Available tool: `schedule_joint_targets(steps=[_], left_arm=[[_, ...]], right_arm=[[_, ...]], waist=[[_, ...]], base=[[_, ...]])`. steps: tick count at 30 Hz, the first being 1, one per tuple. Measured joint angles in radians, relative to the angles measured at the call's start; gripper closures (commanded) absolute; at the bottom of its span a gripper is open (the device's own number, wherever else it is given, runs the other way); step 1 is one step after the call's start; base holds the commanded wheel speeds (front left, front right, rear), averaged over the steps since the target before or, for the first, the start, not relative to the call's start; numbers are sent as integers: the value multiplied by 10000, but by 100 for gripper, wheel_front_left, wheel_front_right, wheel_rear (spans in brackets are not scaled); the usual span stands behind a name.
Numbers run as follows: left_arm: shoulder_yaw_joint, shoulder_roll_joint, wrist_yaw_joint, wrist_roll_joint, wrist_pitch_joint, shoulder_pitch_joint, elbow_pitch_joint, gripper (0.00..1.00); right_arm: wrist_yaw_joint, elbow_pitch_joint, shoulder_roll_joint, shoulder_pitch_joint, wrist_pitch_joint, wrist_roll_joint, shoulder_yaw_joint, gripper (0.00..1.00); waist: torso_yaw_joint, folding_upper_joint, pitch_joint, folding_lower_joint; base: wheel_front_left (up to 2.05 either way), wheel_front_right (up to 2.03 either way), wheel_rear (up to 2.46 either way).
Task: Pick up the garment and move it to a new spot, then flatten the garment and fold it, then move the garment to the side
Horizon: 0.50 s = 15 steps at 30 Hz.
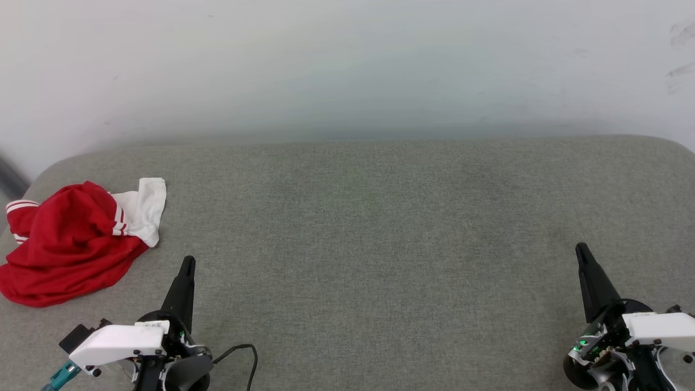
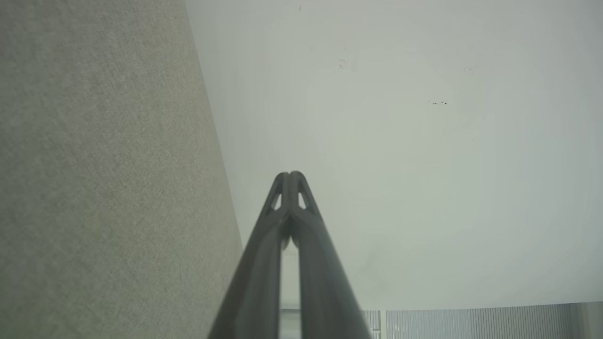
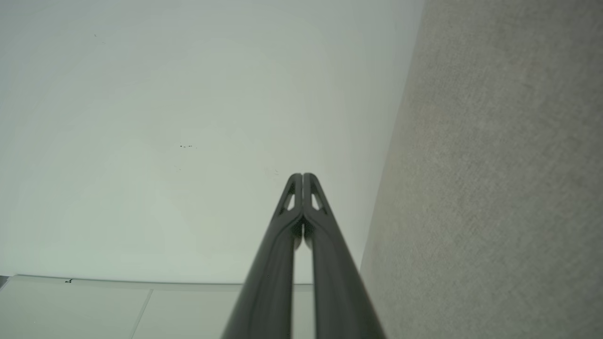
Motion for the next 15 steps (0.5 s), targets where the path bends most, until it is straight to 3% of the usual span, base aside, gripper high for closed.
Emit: schedule_joint_targets(steps=[15], left_arm=[[0, 0, 0, 0, 0, 0, 0, 100]], right_arm=[[0, 0, 0, 0, 0, 0, 0, 100]], waist=[[0, 0, 0, 0]], base=[[0, 0, 0]])
